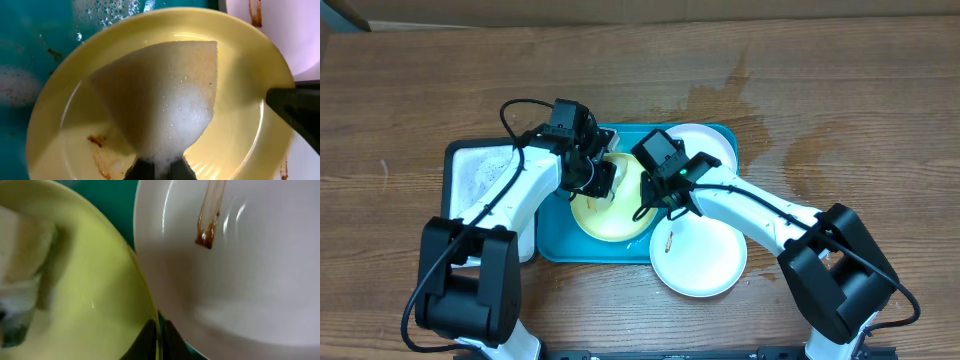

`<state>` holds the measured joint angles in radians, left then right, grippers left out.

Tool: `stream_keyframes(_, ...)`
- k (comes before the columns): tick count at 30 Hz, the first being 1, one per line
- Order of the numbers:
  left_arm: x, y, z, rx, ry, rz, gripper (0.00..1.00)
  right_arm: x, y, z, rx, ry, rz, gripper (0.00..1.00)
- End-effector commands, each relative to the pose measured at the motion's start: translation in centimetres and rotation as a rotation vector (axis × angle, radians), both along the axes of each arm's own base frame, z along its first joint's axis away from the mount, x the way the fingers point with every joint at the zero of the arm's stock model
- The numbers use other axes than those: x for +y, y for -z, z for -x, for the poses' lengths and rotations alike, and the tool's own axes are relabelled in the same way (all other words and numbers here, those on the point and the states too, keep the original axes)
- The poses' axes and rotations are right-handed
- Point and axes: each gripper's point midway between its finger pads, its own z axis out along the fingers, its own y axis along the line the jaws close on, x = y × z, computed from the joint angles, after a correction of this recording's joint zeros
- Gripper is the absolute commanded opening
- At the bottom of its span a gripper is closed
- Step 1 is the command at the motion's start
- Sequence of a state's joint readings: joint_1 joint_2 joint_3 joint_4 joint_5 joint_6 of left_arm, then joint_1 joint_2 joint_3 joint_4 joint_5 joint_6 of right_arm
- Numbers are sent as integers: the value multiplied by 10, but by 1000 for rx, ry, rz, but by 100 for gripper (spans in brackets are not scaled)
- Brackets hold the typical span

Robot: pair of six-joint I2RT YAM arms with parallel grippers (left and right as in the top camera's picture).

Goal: Clean dirty plates on tray and stack at the side
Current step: 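Scrub the yellow plate surface with the sponge in the left gripper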

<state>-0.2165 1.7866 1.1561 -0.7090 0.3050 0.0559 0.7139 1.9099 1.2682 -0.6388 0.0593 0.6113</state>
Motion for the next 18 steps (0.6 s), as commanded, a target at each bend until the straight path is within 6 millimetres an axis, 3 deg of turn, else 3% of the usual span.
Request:
stream_keyframes(1,1,-16,-2,-47,7,-15,4,1,-6,6,9,5,-37,14)
stream_keyframes(9,8,-10,22,55,3,-48,4,2,0,8,7,1,-49,32)
stream_keyframes(13,24,-5,35,113,-28,-132,4,0,4,10,11,1,-46,34)
stream_keyframes(18,27,-3,38,122,-30,-149,4,1,4,8,4,0,-52,33)
